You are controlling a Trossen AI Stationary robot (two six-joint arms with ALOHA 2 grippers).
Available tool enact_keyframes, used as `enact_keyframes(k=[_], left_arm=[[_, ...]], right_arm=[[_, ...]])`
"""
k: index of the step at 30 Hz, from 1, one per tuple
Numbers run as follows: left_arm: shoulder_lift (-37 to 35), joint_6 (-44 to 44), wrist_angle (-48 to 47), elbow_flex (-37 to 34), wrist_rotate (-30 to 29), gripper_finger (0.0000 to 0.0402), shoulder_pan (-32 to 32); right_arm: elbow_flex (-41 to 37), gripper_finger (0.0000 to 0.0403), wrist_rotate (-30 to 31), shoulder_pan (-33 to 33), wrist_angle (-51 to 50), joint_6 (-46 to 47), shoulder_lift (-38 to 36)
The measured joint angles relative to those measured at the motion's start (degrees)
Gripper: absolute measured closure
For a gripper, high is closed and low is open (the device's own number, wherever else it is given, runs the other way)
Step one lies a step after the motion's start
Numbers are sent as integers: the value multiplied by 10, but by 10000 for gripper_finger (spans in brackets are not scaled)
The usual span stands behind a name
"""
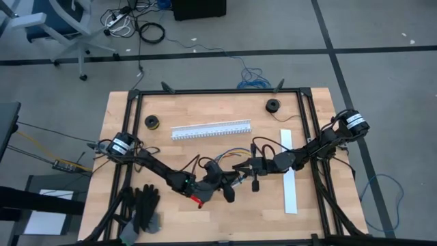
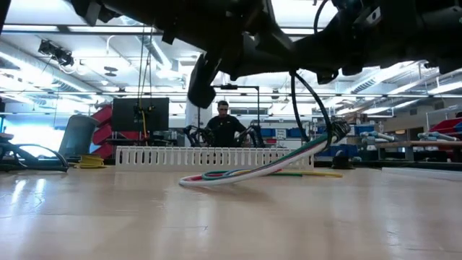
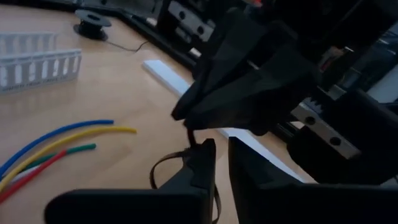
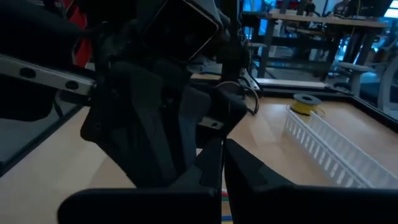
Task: Ziptie cables
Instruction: Insert zip tie on the cable wire
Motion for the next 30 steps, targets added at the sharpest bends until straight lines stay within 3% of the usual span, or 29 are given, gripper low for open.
enact_keyframes(k=[22,25,30], left_arm=[[0,-36,-23,0,-18,388,-3],[0,-27,-40,0,-17,388,-9],[0,-30,-74,-7,-16,388,-18]], right_arm=[[0,403,-6,-11,-29,4,0],[0,403,54,-4,-48,-1,-6],[-8,403,242,40,-72,-73,-61]])
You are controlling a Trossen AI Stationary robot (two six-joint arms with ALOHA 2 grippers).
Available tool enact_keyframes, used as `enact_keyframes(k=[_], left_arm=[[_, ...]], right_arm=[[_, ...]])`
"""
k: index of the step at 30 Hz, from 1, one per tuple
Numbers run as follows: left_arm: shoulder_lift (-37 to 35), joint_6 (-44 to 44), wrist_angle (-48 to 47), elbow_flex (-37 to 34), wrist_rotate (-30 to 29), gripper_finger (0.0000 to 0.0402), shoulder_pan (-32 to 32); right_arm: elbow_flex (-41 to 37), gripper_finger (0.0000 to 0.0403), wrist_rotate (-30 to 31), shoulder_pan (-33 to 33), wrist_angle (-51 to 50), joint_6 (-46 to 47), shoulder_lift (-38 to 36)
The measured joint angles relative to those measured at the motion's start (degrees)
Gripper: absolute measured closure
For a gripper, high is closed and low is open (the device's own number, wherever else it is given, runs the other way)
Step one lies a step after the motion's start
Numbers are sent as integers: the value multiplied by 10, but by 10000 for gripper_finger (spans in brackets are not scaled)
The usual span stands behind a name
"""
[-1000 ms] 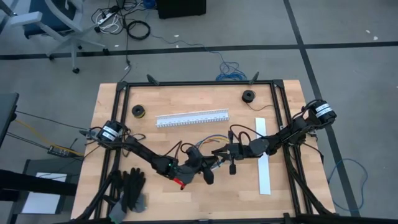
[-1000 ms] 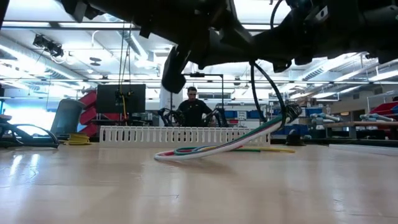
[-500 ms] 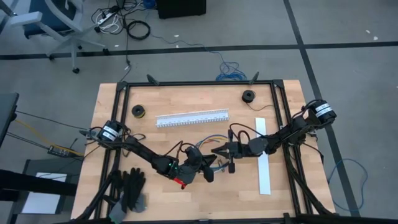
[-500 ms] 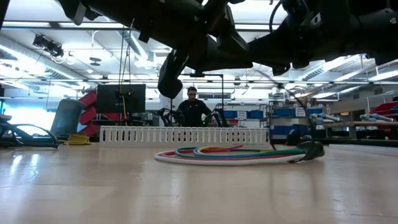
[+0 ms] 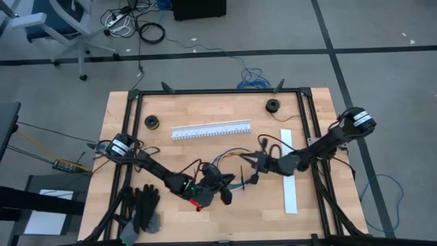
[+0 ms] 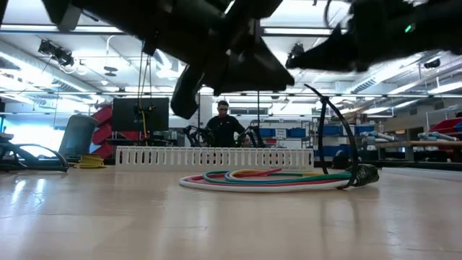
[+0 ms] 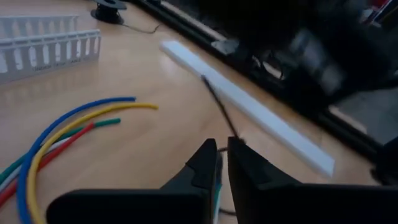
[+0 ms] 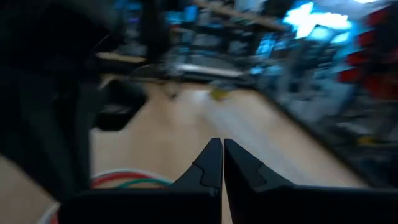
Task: Ziptie cables
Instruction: Insert zip tie on the cable wire
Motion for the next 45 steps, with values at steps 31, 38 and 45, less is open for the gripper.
enact_keyframes(k=[31,38,45], left_arm=[[0,-145,-214,-9,284,390,-12],[-2,-195,-286,-6,266,401,-15],[-2,-167,-325,-16,195,401,16]], right_arm=[[-95,402,-392,-104,-100,293,57],[-81,402,-432,-105,0,305,169],[-77,402,-407,-51,24,331,192]])
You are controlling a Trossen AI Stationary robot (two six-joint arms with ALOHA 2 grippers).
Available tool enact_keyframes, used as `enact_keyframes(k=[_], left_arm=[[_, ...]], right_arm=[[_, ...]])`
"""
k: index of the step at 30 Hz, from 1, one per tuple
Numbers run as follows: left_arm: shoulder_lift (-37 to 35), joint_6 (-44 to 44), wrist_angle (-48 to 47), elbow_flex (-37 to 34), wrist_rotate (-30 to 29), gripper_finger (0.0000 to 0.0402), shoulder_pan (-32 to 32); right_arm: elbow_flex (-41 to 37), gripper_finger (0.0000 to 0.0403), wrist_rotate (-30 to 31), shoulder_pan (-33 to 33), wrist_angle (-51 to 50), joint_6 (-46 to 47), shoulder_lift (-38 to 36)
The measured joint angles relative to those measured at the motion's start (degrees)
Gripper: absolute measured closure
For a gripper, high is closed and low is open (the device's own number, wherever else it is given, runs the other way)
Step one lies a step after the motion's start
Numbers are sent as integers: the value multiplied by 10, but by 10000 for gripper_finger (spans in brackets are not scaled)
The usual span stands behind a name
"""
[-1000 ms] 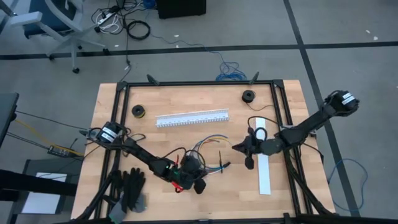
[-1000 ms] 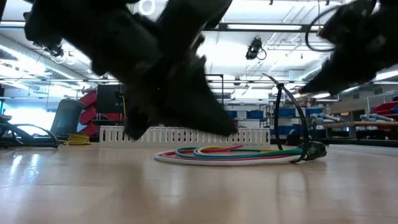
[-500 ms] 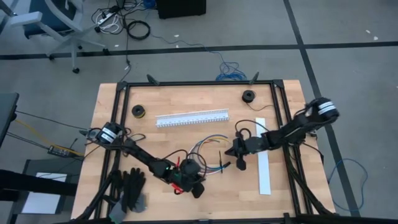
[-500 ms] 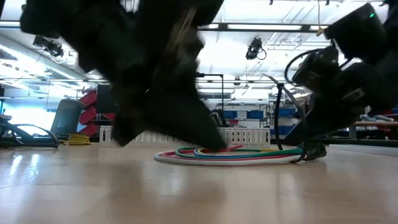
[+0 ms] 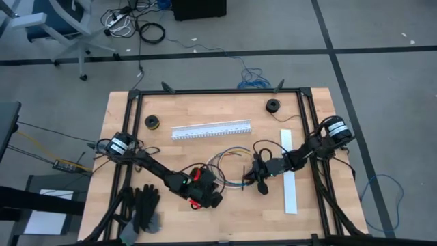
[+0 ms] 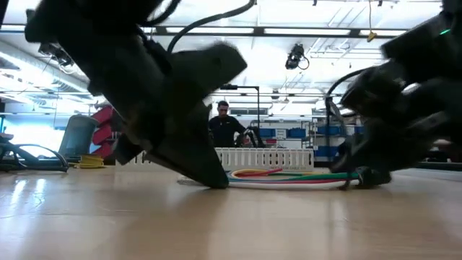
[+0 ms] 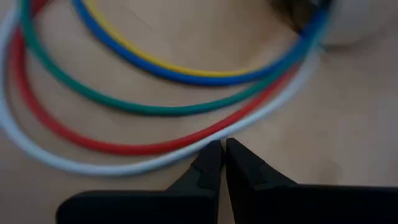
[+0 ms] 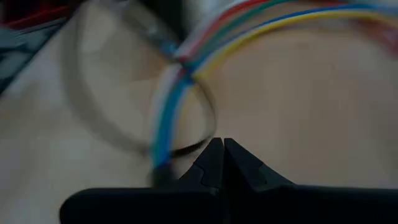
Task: Ziptie cables
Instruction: Insert zip tie on the cable wire
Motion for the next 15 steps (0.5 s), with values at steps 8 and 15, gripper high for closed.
enact_keyframes(k=[8,15], left_arm=[[4,83,130,-57,-124,401,51],[3,87,189,-76,-84,402,97]], right_arm=[[3,403,-14,53,-12,57,-34],[26,403,20,59,-51,59,-32]])
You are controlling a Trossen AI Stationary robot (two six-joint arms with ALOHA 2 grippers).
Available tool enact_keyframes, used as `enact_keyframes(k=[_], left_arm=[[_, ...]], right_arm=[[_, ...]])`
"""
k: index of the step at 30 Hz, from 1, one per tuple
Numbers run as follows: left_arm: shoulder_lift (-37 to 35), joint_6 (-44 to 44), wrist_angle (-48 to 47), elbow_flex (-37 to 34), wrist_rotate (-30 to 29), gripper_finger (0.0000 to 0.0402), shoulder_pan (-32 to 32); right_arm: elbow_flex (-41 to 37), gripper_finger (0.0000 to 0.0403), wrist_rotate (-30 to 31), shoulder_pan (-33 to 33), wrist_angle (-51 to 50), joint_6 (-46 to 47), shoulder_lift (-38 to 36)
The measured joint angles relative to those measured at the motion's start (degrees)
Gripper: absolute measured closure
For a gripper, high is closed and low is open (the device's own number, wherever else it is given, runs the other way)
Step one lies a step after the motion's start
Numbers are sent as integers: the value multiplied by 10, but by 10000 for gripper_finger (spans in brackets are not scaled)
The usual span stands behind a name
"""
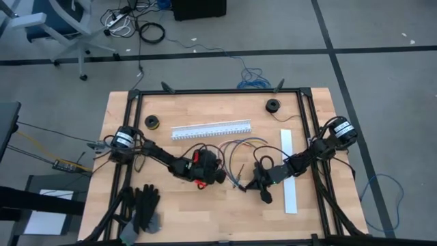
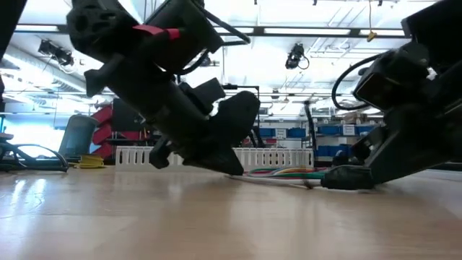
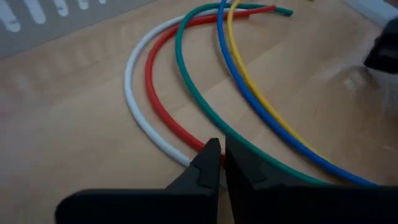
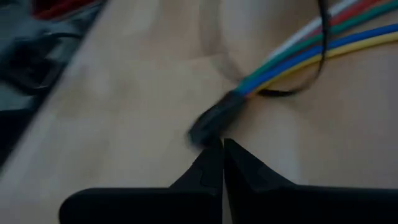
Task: Ziptie cables
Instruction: Insert zip tie on the cable wire
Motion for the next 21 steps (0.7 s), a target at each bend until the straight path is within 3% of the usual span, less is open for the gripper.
enact_keyframes(k=[10,16,21], left_arm=[[-16,28,27,0,-52,401,-55],[-69,91,28,0,-117,401,-93],[-84,126,62,1,-60,401,-98]], right_arm=[[-11,402,120,15,-11,-6,-22],[-54,402,135,15,-9,-22,-141],[-97,402,135,15,-11,-26,-240]])
